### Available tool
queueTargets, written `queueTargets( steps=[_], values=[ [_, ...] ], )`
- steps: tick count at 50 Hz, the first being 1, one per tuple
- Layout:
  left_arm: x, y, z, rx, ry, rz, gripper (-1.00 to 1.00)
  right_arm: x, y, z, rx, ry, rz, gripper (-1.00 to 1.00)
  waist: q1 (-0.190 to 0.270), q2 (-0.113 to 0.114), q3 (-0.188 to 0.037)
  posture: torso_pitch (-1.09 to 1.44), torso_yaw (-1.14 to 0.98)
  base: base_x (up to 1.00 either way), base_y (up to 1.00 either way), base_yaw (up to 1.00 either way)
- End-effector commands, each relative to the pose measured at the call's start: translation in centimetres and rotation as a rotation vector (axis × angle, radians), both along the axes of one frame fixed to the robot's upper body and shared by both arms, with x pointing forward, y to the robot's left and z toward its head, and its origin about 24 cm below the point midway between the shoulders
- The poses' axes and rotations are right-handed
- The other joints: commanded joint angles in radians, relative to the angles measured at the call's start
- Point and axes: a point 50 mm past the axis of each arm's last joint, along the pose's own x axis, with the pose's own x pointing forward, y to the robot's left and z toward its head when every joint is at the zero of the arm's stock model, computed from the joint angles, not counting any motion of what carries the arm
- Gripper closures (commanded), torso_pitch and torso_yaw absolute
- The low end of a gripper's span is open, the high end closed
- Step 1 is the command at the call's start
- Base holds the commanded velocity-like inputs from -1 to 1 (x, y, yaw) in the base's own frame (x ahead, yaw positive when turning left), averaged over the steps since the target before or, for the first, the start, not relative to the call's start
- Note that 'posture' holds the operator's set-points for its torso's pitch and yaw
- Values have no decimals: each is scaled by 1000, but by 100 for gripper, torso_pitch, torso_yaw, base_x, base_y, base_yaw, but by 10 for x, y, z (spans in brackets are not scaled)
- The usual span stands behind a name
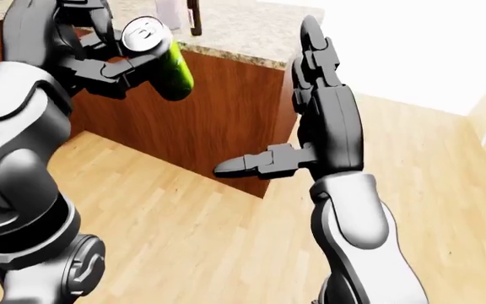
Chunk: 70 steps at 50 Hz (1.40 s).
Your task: Move the drinks to the dining counter.
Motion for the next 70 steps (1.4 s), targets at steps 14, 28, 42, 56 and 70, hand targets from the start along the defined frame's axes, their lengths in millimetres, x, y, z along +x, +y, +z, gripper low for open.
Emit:
queueTargets(
  steps=[14,28,42,56,70],
  values=[
    [-16,-9,27,4,-168,-53,100,-8,-4,13,7,-106,-28,-100,23,-78,-35,0,0,49,-22,0],
    [-20,-9,34,7,-178,-58,100,-9,-3,16,3,-113,-27,-100,-11,40,-50,0,0,51,-19,0],
    [-20,-6,36,4,-185,-51,100,-9,-1,17,-1,-115,-23,-100,3,-21,-56,0,0,42,-8,0],
    [-22,-4,39,2,-188,-47,100,-9,1,16,6,-113,-16,-100,-20,26,-23,0,0,9,-1,0],
    [-21,-4,36,1,-185,-46,100,-8,-1,13,12,-108,-23,-100,-16,5,-53,0,0,0,2,38]
  ],
)
